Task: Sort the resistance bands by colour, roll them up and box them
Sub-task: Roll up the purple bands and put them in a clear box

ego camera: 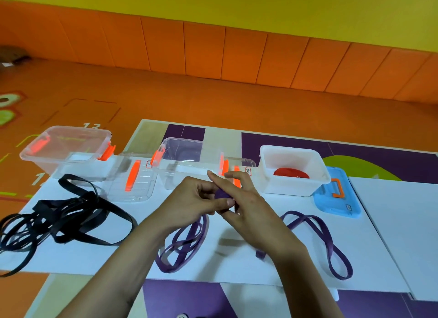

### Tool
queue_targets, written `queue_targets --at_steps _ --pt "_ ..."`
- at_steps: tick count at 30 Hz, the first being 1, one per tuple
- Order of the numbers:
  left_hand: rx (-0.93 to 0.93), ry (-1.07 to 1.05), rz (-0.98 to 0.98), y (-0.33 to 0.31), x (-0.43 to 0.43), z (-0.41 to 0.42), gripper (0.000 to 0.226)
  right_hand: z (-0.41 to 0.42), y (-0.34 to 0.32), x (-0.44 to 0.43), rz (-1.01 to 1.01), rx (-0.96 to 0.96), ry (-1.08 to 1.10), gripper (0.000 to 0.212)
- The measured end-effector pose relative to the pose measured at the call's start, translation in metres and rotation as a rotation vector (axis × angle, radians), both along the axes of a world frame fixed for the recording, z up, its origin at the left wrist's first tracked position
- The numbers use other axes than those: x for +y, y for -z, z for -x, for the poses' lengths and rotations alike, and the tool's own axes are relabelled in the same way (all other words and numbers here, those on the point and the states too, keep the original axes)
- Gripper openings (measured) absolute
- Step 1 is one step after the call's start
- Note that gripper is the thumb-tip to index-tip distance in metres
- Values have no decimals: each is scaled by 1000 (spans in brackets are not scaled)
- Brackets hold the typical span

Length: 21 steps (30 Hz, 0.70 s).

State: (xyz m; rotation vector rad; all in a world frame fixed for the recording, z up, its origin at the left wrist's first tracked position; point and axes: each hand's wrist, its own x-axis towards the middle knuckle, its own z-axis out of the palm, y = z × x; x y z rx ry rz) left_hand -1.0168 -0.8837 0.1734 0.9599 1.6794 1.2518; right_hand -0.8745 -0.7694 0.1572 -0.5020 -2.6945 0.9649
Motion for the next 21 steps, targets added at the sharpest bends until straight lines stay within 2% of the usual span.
queue_targets --at_steps 3,7,10,12,16,19,21 --pt "-62 -93 -83 4 3 -7 10 2 3 -3 53 90 144 77" --pt "-206 -300 -158 7 8 -18 9 8 3 -11 69 132 353 47" --pt "-297 -373 -170 11 11 -27 11 14 7 -18 9 124 390 36" --pt "-304 -371 -165 13 11 -27 12 13 8 -18 26 93 331 39" --pt "-145 -232 -86 16 7 -12 14 5 8 -6 66 -36 194 67" --pt "-45 -136 -41 14 2 2 18 0 7 -3 36 -98 109 70" --pt "-18 -79 -51 14 -1 9 16 -1 7 -4 38 -73 94 72"
